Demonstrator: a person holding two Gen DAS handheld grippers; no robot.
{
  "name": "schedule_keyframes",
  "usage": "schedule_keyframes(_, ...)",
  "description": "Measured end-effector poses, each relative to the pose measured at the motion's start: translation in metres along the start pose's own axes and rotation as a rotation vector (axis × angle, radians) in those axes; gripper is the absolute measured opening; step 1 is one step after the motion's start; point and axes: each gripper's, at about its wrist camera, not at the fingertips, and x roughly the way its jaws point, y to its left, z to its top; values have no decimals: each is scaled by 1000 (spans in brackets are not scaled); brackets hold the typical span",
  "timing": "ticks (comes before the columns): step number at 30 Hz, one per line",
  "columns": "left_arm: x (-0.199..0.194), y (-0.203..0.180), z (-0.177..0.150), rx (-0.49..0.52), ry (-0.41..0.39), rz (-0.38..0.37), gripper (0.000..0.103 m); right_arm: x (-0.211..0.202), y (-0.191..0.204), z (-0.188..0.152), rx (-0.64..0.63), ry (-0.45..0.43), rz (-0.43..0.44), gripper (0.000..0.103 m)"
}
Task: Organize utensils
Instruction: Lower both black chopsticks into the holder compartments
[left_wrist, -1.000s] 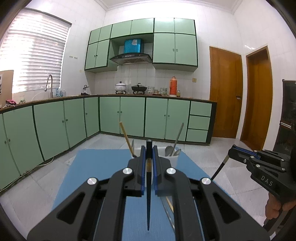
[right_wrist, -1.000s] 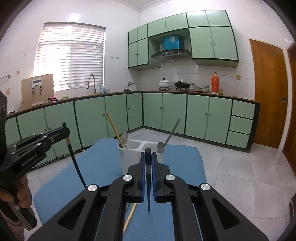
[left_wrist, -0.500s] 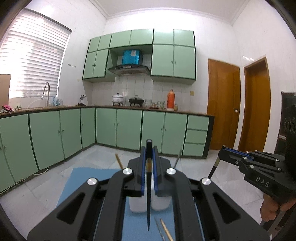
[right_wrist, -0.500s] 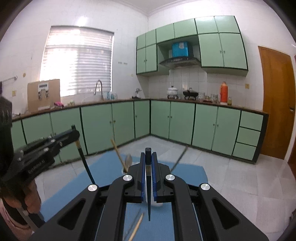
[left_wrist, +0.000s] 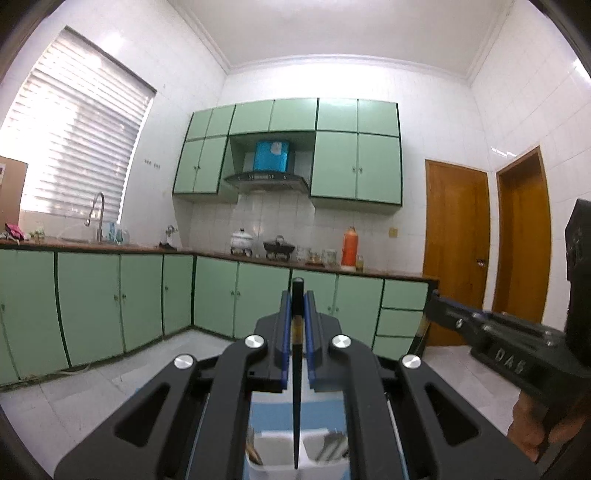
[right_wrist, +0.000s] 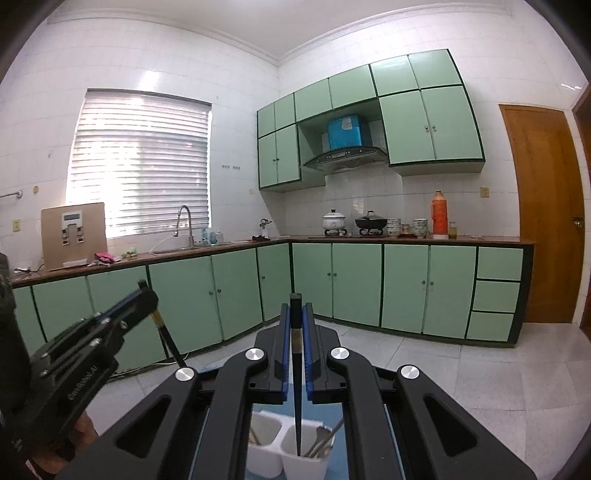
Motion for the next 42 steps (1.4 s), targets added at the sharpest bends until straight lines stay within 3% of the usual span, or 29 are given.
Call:
schedule_keyframes(6,44,-1,-16,14,16,24,6,44,-9,-13,3,48,-14,6)
schedule_keyframes(15,93,17,-61,16,160,50,6,86,-18,-49,24,141,-11,6)
schedule_keyframes(37,116,47,-109,-2,330,79,6,120,-24,-92,61,246,-16,6)
schedule_keyframes(42,115,50,-110,-4,333,90,6,121,-24,-97,57,245,-29,6)
